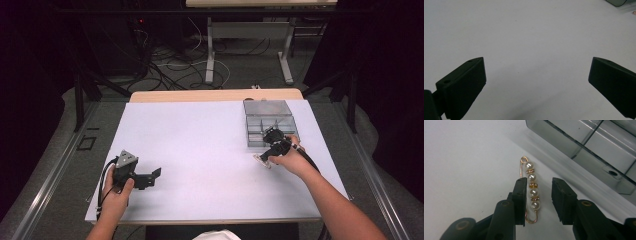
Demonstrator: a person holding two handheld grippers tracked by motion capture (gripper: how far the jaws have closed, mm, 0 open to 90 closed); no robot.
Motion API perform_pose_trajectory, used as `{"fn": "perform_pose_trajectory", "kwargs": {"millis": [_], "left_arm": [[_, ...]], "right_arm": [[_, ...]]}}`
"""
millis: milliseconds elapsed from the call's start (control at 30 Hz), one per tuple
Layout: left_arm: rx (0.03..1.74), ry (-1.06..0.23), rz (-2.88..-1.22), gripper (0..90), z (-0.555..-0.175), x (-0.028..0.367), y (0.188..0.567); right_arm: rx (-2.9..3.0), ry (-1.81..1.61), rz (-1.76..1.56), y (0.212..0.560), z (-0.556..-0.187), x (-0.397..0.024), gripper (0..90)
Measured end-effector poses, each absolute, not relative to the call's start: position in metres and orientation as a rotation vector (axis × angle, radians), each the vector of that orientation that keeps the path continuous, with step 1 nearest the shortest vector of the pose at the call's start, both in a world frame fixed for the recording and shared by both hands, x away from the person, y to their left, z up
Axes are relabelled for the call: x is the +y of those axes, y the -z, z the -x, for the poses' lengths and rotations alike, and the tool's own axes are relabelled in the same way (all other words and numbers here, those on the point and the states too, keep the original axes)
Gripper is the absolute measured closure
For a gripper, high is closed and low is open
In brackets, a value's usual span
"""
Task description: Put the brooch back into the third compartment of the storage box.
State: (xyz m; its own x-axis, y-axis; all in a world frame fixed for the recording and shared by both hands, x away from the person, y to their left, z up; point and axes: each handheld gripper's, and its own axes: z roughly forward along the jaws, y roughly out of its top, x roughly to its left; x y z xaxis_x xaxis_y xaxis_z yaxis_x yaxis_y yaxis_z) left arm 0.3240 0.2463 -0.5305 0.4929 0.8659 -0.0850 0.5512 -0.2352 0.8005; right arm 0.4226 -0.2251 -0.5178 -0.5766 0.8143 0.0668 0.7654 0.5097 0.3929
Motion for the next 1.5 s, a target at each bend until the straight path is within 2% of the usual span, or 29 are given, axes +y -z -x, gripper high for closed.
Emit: {"fn": "perform_pose_trajectory", "kwargs": {"millis": [1233,1367,1500], "left_arm": [[1.176,-0.493,-1.899,1.1,-0.324,0.248,0.530],[1.176,-0.491,-1.900,1.1,-0.324,0.248,0.530],[1.173,-0.498,-1.903,1.1,-0.324,0.249,0.530]], "right_arm": [[2.695,-0.518,-1.338,0.530,-0.424,-0.221,77.6],[2.733,-0.418,-1.305,0.526,-0.426,-0.222,78.5],[2.701,-0.478,-1.330,0.529,-0.424,-0.220,79.7]]}}
